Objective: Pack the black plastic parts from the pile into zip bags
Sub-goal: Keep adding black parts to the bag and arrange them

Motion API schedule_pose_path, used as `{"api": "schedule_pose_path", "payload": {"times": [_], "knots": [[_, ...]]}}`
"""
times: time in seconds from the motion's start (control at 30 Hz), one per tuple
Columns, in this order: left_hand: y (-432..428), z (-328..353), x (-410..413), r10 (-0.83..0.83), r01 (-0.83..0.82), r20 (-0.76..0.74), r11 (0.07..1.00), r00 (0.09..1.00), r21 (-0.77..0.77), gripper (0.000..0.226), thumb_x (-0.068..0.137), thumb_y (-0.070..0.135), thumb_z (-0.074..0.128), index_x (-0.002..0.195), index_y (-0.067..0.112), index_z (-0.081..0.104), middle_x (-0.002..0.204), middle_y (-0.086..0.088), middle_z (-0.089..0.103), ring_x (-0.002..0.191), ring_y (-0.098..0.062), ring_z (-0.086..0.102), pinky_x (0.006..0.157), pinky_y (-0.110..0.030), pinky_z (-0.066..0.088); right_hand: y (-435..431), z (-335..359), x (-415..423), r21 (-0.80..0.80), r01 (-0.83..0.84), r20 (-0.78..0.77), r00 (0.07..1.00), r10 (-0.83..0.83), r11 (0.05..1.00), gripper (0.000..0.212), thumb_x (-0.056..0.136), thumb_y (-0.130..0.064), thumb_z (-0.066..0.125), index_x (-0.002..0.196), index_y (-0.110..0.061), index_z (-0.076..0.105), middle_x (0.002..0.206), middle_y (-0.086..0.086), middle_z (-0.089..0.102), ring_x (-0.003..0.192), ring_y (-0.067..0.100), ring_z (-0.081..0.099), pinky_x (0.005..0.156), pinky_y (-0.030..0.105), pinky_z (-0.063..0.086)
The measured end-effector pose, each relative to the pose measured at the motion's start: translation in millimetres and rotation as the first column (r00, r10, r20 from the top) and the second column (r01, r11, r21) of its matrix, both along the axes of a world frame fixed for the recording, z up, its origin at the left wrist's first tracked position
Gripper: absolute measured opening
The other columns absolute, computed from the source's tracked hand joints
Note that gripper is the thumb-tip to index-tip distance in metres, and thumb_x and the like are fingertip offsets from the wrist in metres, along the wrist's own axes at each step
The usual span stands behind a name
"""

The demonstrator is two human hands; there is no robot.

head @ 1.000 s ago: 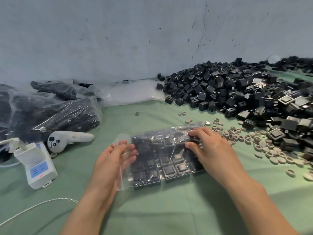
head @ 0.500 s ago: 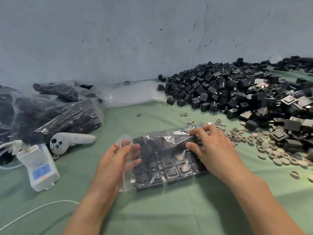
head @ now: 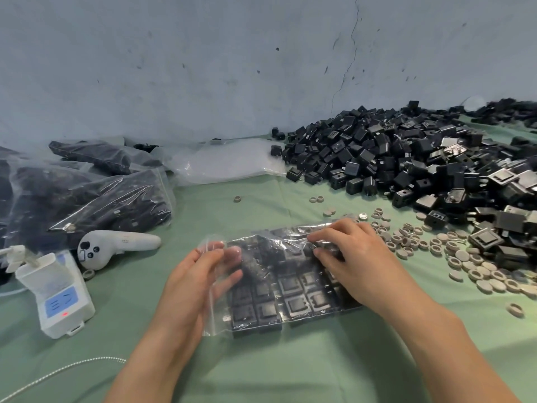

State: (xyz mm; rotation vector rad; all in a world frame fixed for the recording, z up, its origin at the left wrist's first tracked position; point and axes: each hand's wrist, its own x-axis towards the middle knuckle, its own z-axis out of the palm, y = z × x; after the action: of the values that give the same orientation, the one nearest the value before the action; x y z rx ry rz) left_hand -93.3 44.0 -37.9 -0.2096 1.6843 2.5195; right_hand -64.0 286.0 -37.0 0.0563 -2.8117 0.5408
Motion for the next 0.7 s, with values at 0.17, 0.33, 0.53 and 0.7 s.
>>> {"api": "schedule_pose_path", "payload": {"times": [0.17, 0.33, 0.53, 0.7], "knots": [[-1.5, -0.2, -3.9, 0.045, -0.047, 0.049, 0.999, 0.998, 0.026, 0.011, 0.098, 0.006, 0.053, 0.101, 0.004, 0.063, 0.095, -0.018, 0.074, 0.091, -0.028, 0.074, 0.068, -0.031, 0.063, -3.3, -1.0, -1.6, 0.041, -0.019, -0.039, 0.999, 0.021, 0.999, 0.031, 0.102, -0.037, 0.046, 0.132, -0.040, 0.058, 0.122, -0.015, 0.051, 0.115, 0.013, 0.038, 0.101, 0.031, 0.035], [-5.0, -6.0, -5.3, 0.218, -0.202, 0.041, 0.950, 0.975, -0.239, 0.015, 0.097, 0.019, 0.057, 0.105, 0.008, 0.065, 0.088, -0.010, 0.074, 0.071, -0.021, 0.072, 0.070, -0.036, 0.060, -2.8, -1.4, 4.6, -0.133, -0.017, -0.112, 0.994, 0.002, 0.991, 0.032, 0.100, -0.037, 0.047, 0.130, -0.037, 0.058, 0.119, -0.016, 0.052, 0.116, 0.008, 0.042, 0.105, 0.033, 0.037], [4.1, 4.5, 10.5, 0.286, -0.539, -0.478, 0.629, 0.831, -0.561, 0.023, 0.097, 0.020, 0.052, 0.117, 0.033, 0.049, 0.111, 0.007, 0.057, 0.106, -0.016, 0.056, 0.092, -0.032, 0.041, 17.5, 11.9, 2.8, -0.829, 0.158, -0.044, 0.938, -0.344, 0.536, 0.030, 0.101, -0.027, 0.050, 0.127, -0.038, 0.057, 0.119, -0.007, 0.060, 0.103, 0.019, 0.061, 0.087, 0.032, 0.056], [57.4, 25.0, 23.4, -0.041, -0.508, -0.640, 0.572, 0.767, -0.645, 0.025, 0.095, 0.033, 0.052, 0.111, 0.050, 0.044, 0.115, 0.020, 0.048, 0.110, -0.001, 0.051, 0.091, -0.030, 0.043, 59.5, 19.1, -0.5, -0.951, 0.148, 0.273, 0.811, -0.518, -0.270, 0.021, 0.100, -0.018, 0.045, 0.115, -0.017, 0.060, 0.114, 0.012, 0.061, 0.104, 0.021, 0.063, 0.084, 0.037, 0.056]]}}
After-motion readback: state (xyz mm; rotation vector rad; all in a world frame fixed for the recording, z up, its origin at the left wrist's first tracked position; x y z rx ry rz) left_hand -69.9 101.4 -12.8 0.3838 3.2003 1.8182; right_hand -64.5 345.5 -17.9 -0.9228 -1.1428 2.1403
